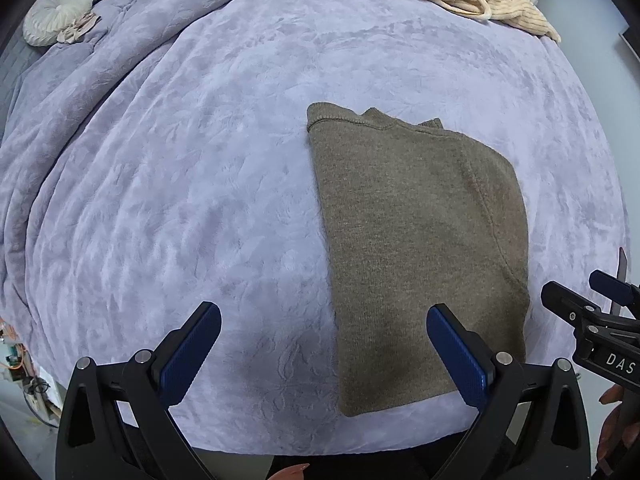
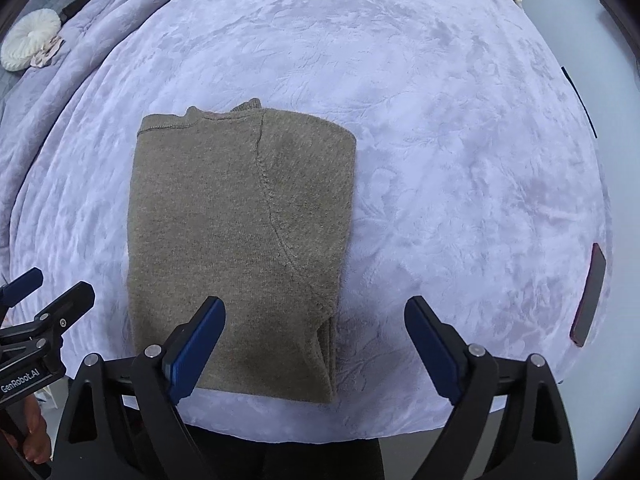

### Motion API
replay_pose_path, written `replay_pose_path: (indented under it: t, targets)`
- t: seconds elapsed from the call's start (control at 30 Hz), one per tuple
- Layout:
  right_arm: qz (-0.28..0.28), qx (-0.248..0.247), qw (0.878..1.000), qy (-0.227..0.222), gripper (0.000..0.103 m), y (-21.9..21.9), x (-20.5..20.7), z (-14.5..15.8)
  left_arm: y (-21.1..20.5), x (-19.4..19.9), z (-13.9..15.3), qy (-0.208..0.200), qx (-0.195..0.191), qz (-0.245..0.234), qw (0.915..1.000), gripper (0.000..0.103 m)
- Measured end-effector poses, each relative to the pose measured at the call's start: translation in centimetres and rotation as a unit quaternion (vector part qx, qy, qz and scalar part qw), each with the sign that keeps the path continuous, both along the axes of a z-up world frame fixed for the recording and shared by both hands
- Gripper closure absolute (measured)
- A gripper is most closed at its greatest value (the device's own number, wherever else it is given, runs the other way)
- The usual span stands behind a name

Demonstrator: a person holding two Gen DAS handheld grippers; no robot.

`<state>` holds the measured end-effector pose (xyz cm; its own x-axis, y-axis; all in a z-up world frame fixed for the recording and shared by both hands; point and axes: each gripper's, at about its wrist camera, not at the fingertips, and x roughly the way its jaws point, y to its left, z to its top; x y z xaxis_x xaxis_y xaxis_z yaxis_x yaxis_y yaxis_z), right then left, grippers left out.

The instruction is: Fold small clothes

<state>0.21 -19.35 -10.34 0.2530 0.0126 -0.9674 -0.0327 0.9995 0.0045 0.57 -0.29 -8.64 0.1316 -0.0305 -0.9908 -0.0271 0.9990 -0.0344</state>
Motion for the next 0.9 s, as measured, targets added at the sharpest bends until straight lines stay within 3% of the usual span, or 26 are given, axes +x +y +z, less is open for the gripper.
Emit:
replay_pose_path:
  t: [0.9]
  targets:
    - [-0.004,0.004,1.0,-0.003,0.01,0.24,-0.06,0.7,-0.13,-0.16,0.98,-0.01,0.016,0.005,0.9998,0.0]
